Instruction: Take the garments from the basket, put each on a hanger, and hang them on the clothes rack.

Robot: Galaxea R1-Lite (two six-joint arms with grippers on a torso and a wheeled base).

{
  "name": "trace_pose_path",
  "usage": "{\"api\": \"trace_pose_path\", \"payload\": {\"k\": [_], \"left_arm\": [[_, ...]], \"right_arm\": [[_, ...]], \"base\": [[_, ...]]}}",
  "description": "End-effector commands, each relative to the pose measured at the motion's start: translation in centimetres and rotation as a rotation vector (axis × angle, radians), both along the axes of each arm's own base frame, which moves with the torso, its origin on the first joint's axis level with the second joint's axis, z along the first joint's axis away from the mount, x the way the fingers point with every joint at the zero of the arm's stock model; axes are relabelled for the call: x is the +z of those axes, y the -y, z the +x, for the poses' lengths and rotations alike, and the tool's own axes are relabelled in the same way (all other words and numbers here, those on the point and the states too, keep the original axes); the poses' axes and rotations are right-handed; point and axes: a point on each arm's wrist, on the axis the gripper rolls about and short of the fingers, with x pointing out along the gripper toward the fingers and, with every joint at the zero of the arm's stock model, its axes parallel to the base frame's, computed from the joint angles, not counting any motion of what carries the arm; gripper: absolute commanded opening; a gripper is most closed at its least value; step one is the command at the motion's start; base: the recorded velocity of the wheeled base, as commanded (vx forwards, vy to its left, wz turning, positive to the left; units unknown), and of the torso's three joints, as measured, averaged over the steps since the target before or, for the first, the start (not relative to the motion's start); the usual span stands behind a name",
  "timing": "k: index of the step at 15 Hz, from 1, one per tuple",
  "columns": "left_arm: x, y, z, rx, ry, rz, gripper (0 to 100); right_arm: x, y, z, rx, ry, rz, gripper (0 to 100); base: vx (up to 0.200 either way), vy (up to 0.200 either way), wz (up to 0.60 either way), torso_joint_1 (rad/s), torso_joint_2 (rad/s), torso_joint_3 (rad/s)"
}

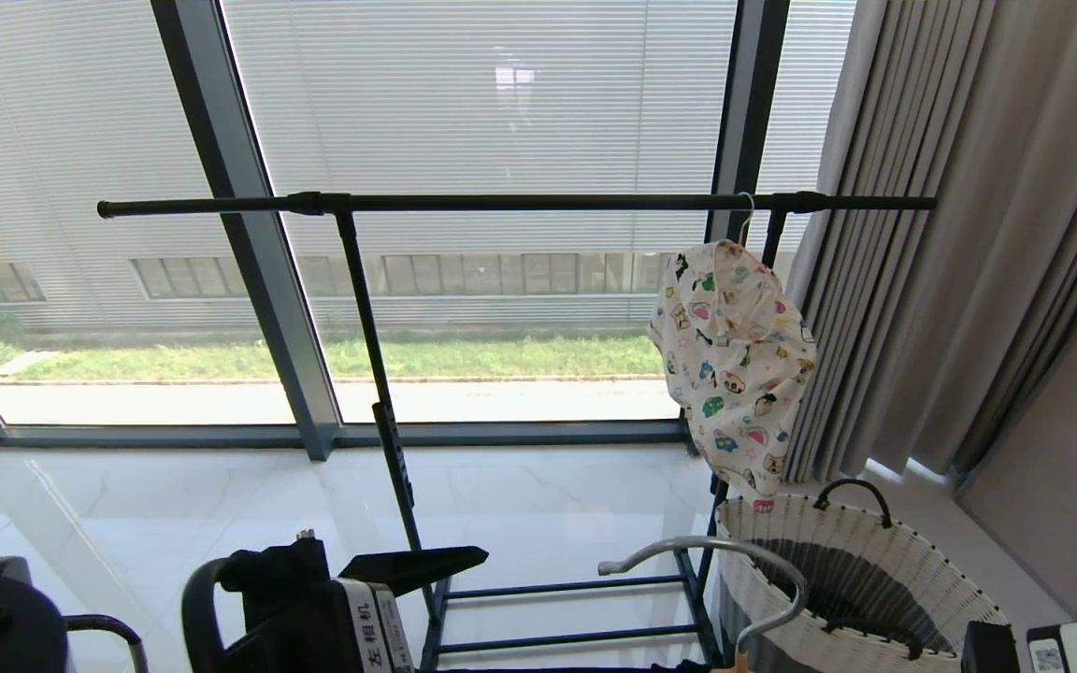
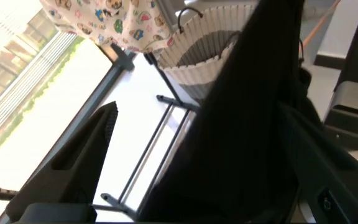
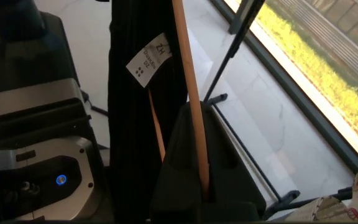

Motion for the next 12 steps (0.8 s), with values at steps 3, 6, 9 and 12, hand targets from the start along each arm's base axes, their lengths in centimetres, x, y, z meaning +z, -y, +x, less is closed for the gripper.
{"api": "trace_pose_path", "payload": {"k": [3,6,9,12], "left_arm": [[-1.43,1.19,0.43,-0.082,-0.061,0.042,100],[-1.66,1.09,0.44,-0.080,-0.067,0.050,100],[-1.90,0.98,0.38,-0.079,-0.070,0.059,0],[-2.06,1.05,0.42,-0.079,-0.074,0.065,0]], "right_arm": [[-0.19,-0.90,-0.36,0.052,0.022,-0.029,0],[-0.17,-0.87,-0.37,0.054,0.030,-0.030,0],[-0.09,-1.05,-0.72,0.080,0.037,-0.029,0],[0.14,-1.15,-0.81,0.086,0.041,-0.021,0]], "base": [[0.000,0.000,0.00,0.000,0.00,0.000],[0.000,0.000,0.00,0.000,0.00,0.000],[0.000,0.000,0.00,0.000,0.00,0.000],[0.000,0.000,0.00,0.000,0.00,0.000]]}}
